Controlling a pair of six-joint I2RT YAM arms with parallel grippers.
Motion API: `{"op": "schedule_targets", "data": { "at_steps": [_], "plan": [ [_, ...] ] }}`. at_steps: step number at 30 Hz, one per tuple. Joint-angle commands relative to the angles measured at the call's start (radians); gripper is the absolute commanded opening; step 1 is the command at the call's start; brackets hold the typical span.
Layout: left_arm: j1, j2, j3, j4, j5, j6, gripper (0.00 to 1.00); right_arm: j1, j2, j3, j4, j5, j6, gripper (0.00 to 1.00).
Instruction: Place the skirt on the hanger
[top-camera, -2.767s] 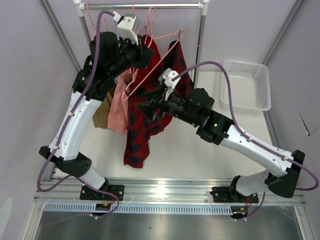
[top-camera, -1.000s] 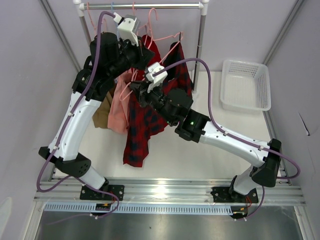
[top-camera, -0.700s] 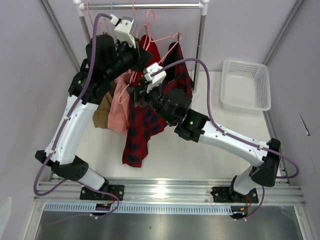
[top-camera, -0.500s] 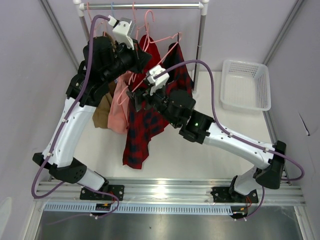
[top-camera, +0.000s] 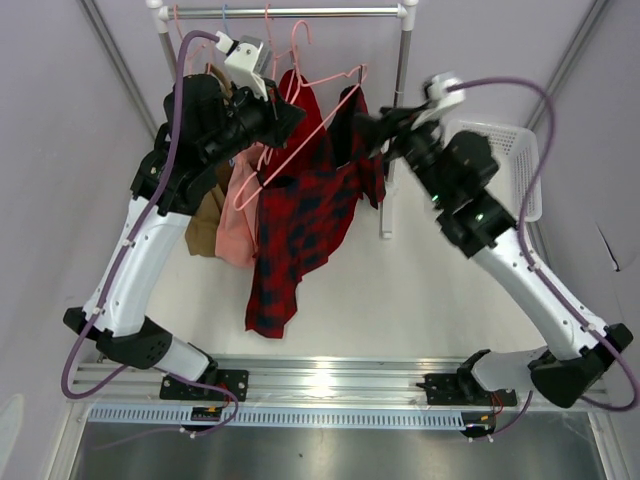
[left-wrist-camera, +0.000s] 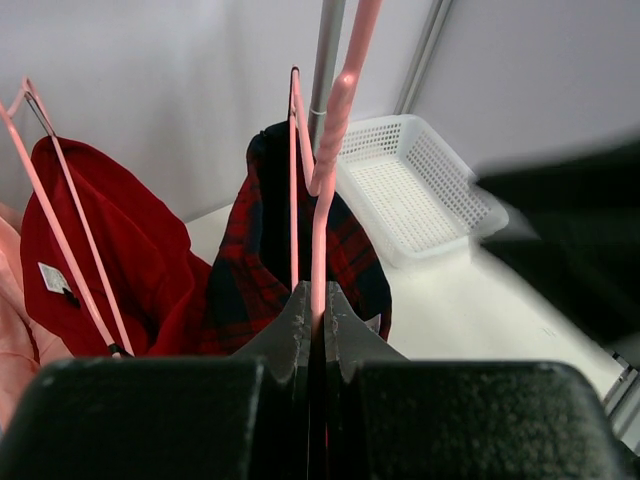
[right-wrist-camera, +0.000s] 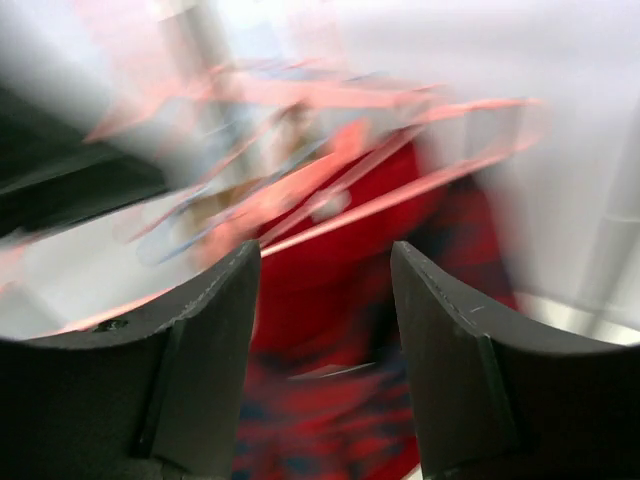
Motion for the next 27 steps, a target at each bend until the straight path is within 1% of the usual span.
{"op": "schedule_targets", "data": {
  "at_steps": [1,2,4,6,7,8,10,13,16,19,26,27],
  "plan": [
    [-0.003,-0.072,0.021,0.128,0.034,-0.011,0.0,-0.297,0.025,0.059,0.009,-0.344,0.237,0.59],
    [-0.003,-0.073,0.021,0.126,0.038,-0.013,0.0,-0.34,0.058,0.079,0.022,-0.397,0.301,0.59],
    [-0.003,-0.075,0.023,0.125,0.043,-0.017,0.0,-0.432,0.089,0.082,0.083,-0.512,0.343,0.59],
    [-0.003,-0.075,0.023,0.125,0.048,-0.017,0.0,-0.471,0.13,0.08,0.12,-0.571,0.383,0.59],
    [-0.003,-0.078,0.024,0.123,0.049,-0.016,0.0,-0.487,0.141,0.076,0.164,-0.592,0.39,0.59],
    [-0.002,-0.078,0.025,0.122,0.052,-0.016,0.0,-0.503,0.161,0.076,0.178,-0.606,0.395,0.56],
    [-0.002,-0.078,0.028,0.117,0.058,-0.017,0.0,-0.516,0.184,0.086,0.207,-0.618,0.398,0.54],
    [-0.003,-0.081,0.032,0.112,0.065,-0.019,0.0,-0.516,0.238,0.141,0.182,-0.591,0.391,0.52],
    [-0.002,-0.087,0.031,0.112,0.077,-0.023,0.0,-0.511,0.275,0.177,0.166,-0.528,0.404,0.51],
    [-0.003,-0.089,0.021,0.114,0.091,-0.031,0.0,-0.494,0.292,0.18,0.192,-0.476,0.409,0.53],
    [-0.002,-0.099,0.02,0.111,0.104,-0.04,0.0,-0.45,0.344,0.246,0.169,-0.393,0.375,0.54],
    [-0.003,-0.099,0.02,0.111,0.104,-0.039,0.0,-0.445,0.35,0.252,0.162,-0.384,0.375,0.53]
  ]
}}
